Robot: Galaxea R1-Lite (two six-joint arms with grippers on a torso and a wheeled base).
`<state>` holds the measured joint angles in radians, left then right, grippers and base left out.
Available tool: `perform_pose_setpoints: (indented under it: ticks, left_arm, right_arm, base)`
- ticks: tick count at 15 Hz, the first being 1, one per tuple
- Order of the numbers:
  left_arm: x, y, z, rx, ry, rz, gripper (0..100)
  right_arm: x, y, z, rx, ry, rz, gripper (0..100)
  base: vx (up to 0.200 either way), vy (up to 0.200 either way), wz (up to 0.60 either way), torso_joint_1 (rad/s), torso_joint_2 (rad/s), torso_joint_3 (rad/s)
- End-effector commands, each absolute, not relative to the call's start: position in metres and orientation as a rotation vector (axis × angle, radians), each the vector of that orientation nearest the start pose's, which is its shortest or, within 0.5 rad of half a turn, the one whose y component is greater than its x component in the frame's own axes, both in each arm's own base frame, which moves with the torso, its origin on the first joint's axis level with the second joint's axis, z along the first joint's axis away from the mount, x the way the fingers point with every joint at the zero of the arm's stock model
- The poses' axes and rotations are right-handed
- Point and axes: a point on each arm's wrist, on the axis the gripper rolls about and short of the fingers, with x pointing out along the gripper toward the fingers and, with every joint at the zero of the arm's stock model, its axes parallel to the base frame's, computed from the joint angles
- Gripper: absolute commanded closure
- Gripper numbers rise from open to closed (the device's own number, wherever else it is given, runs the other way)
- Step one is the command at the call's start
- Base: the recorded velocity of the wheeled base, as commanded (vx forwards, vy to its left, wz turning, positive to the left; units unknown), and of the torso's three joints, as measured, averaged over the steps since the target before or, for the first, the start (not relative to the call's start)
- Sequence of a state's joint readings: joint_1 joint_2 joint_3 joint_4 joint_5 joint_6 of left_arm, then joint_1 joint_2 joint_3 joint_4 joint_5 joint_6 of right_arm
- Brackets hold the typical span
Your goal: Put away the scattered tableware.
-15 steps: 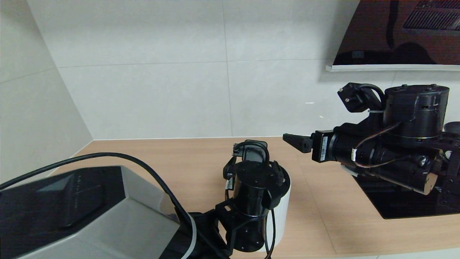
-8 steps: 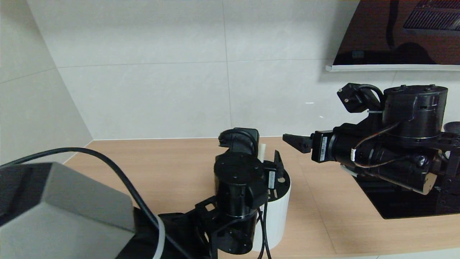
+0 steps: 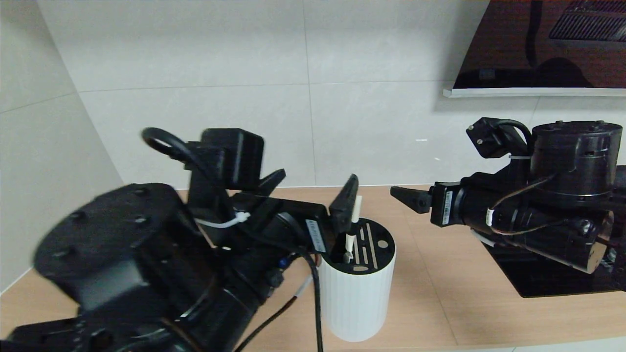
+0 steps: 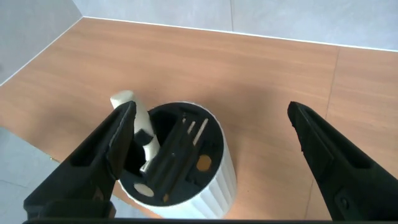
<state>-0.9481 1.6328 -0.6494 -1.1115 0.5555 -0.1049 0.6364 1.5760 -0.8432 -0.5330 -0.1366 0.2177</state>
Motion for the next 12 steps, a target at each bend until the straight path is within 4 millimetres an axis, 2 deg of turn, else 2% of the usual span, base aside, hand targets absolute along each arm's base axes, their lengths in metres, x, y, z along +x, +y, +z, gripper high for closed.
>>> perform_pose_setpoints:
  ticks: [1, 2, 3, 4, 7, 9, 10, 11, 12]
  left_arm:
    - [0.164, -0.161, 0.232, -0.214, -0.145, -0.319, 0]
    - [0.165, -0.135, 0.235, -0.208, -0.159, -0.260, 0]
    - [0.165, -0.135, 0.235, -0.208, -0.159, -0.260, 0]
    - [0.151, -0.098, 0.236, -0.200, -0.177, -0.189, 0]
    - [0.110, -0.063, 0.237, -0.191, -0.172, -0.159, 0]
    - [0.080, -0.039, 0.238, -0.182, -0.165, -0.131, 0]
    - [0.072, -0.031, 0.237, -0.173, -0.160, -0.100, 0]
    - [0.051, -0.016, 0.239, -0.153, -0.172, -0.053, 0]
    - [0.035, -0.006, 0.241, -0.136, -0.193, -0.023, 0]
  right_arm:
    - [0.208, 0.146, 0.224, 0.149, 0.219, 0.462, 0]
    - [0.192, 0.135, 0.219, 0.145, 0.224, 0.459, 0]
    - [0.192, 0.135, 0.219, 0.145, 0.224, 0.459, 0]
    - [0.161, 0.099, 0.220, 0.171, 0.179, 0.407, 0]
    - [0.112, 0.050, 0.230, 0.221, 0.017, 0.307, 0]
    - [0.082, 0.028, 0.231, 0.231, -0.089, 0.244, 0]
    - [0.071, 0.022, 0.232, 0.227, -0.134, 0.232, 0]
    - [0.043, 0.011, 0.234, 0.200, -0.230, 0.214, 0]
    - [0.025, 0.005, 0.233, 0.166, -0.268, 0.194, 0]
  base:
    - [0.000, 0.000, 0.00, 0.000, 0.00, 0.000]
    - [0.000, 0.000, 0.00, 0.000, 0.00, 0.000]
    - [0.000, 0.000, 0.00, 0.000, 0.00, 0.000]
    - [0.000, 0.000, 0.00, 0.000, 0.00, 0.000]
    - [0.000, 0.000, 0.00, 0.000, 0.00, 0.000]
    - [0.000, 0.000, 0.00, 0.000, 0.00, 0.000]
    - [0.000, 0.000, 0.00, 0.000, 0.00, 0.000]
    - [0.000, 0.000, 0.00, 0.000, 0.00, 0.000]
    - [0.000, 0.000, 0.00, 0.000, 0.00, 0.000]
